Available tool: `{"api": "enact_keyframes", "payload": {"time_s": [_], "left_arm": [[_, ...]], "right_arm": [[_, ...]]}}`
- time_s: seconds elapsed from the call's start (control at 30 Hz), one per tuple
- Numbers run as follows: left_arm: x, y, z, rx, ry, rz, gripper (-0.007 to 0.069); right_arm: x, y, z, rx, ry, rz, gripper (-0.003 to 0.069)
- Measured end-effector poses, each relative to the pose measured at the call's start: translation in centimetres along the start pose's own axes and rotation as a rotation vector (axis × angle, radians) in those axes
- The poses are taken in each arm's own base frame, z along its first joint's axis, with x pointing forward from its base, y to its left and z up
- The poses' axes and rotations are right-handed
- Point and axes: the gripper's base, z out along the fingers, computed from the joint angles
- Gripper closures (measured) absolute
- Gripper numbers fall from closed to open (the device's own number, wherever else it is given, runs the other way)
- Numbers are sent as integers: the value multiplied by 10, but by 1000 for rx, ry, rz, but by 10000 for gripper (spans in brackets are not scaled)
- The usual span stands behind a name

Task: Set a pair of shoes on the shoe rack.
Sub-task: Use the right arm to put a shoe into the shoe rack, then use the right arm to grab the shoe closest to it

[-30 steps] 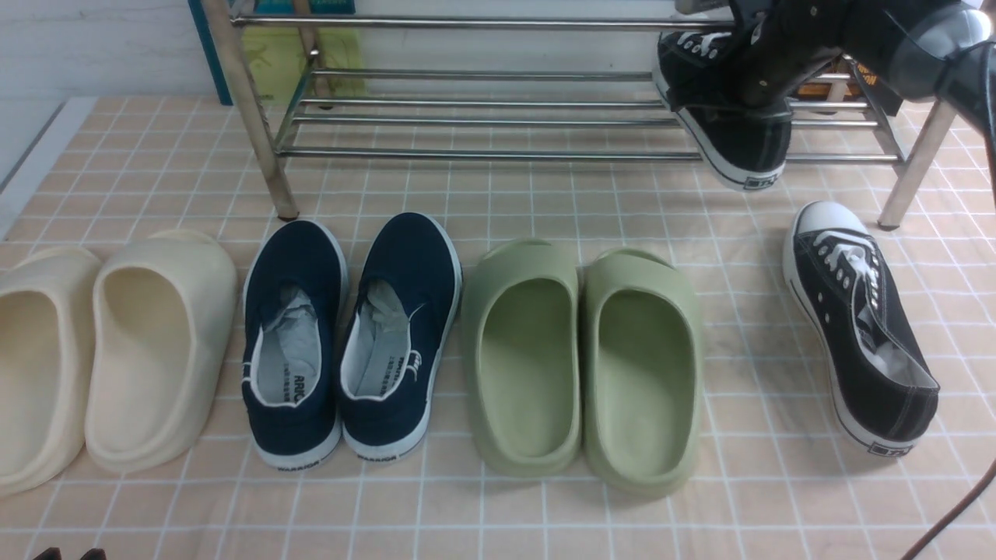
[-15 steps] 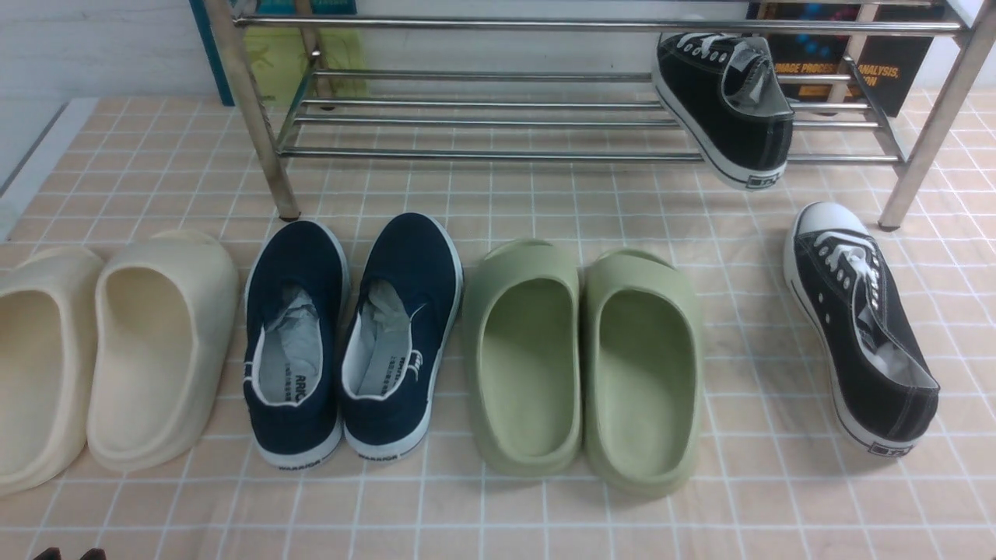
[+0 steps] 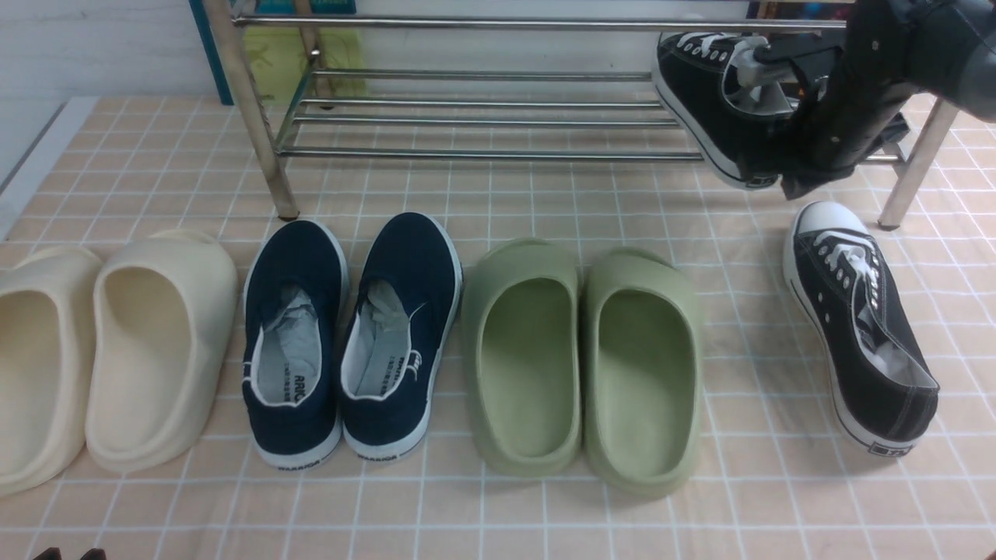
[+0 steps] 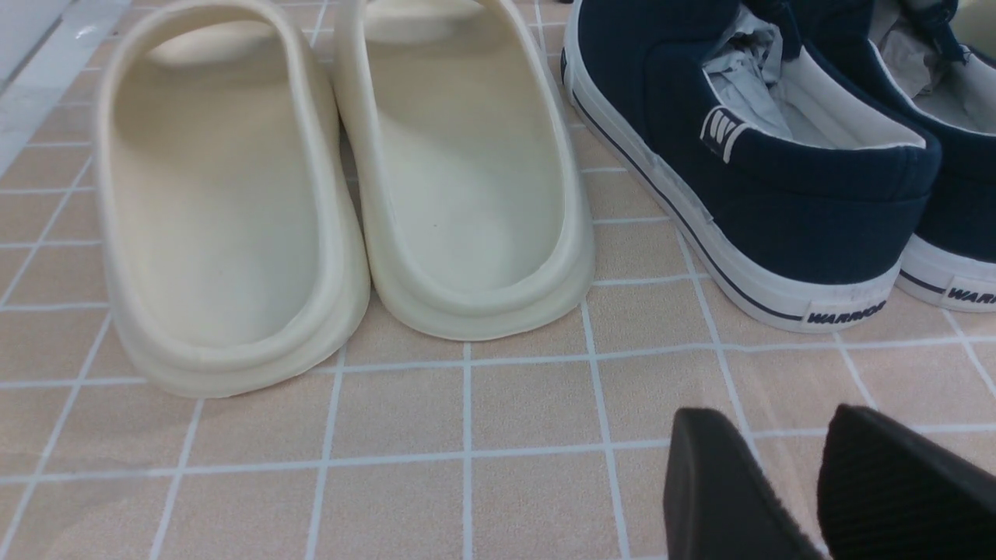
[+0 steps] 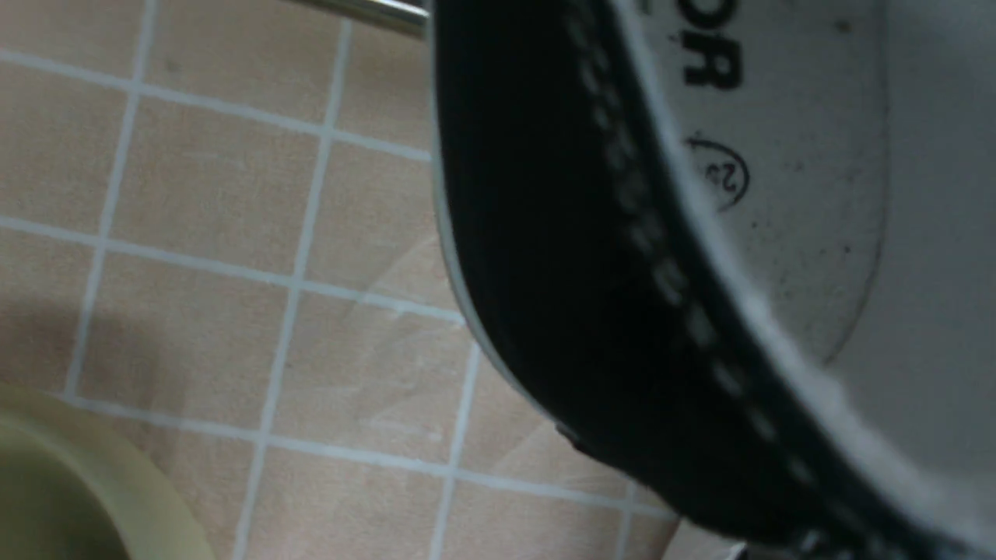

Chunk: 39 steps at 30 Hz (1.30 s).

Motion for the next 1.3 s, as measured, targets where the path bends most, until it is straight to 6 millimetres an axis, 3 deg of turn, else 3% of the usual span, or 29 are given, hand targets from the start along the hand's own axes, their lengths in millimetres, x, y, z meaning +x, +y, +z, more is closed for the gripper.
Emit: {"api": "enact_keyframes", "payload": {"time_s": [0.33,0.53,0.57,0.63,0.67,0.8,0.93,1.03,1.23,1.3], "left_arm": [[0,0,0,0,0,0,385],[0,0,0,0,0,0,385],[0,0,0,0,0,0,385],[0,0,0,0,0,0,385],[0,0,0,0,0,0,385],[0,0,0,0,0,0,385],[0,0,0,0,0,0,385],[0,0,0,0,0,0,385],[0,0,0,0,0,0,385],[0,0,0,0,0,0,385]], "right_arm": [[-2,12,-13,-45,0,-5,678],[3,3,-52,28,75,-25,665],[3,1,-72,38,70,0,659],[5,0,-94,36,52,32,655],[10,0,-113,28,29,53,650],[45,1,-136,11,29,75,633],[102,2,-127,10,102,96,577],[132,4,-113,-5,132,116,487],[155,10,-86,-46,137,162,248],[154,10,-80,-47,125,165,215]]}}
